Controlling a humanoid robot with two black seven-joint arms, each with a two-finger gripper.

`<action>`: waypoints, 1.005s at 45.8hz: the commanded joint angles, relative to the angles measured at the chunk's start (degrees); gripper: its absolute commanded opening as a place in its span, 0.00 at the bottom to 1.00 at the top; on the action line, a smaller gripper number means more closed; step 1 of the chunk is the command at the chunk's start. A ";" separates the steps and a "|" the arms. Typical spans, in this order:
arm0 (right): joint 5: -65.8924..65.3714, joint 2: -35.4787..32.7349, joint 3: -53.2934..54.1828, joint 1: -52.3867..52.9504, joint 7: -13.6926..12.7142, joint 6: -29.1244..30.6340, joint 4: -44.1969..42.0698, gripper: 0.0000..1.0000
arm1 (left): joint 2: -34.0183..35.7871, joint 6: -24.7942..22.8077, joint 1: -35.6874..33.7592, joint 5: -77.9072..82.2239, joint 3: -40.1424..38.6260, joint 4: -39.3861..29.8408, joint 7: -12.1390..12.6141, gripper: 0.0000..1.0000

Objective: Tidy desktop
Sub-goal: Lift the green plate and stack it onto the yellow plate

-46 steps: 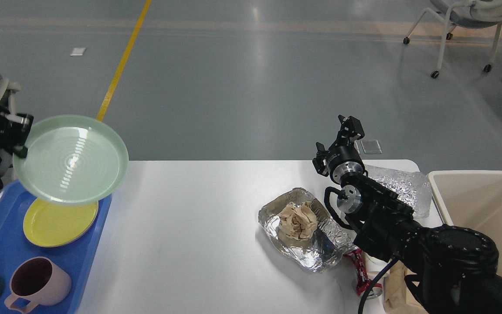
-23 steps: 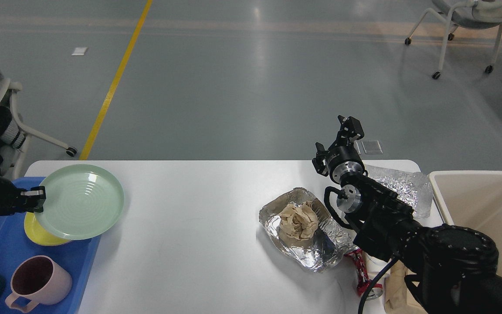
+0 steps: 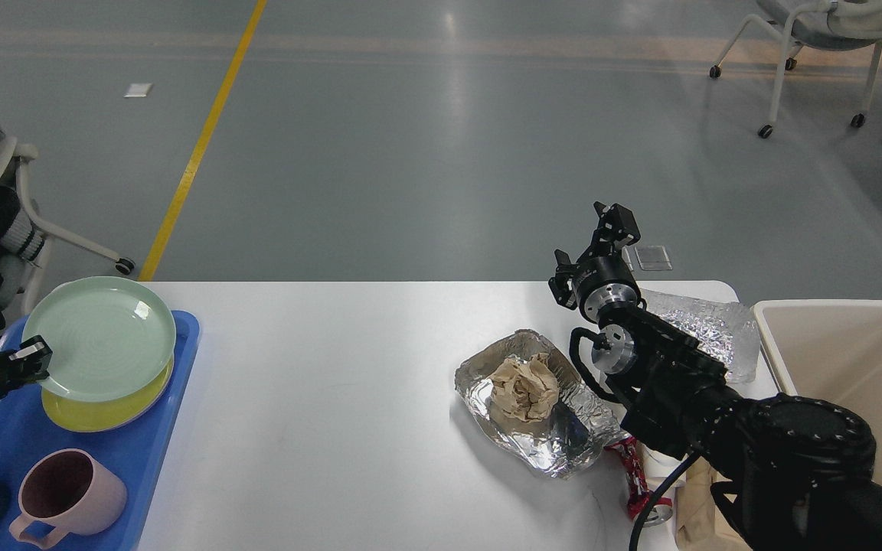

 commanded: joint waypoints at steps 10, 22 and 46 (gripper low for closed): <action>0.00 0.00 0.08 0.05 0.00 0.00 0.00 1.00 | -0.64 0.09 5.25 -0.82 -2.73 0.38 0.07 0.01; 0.00 0.00 0.08 0.05 0.00 0.00 0.00 1.00 | -0.11 0.00 5.25 -1.17 -3.26 2.49 0.16 0.05; 0.00 0.00 0.08 -0.04 0.00 0.00 0.00 1.00 | -0.02 0.00 5.07 -1.17 -3.88 5.30 0.33 0.41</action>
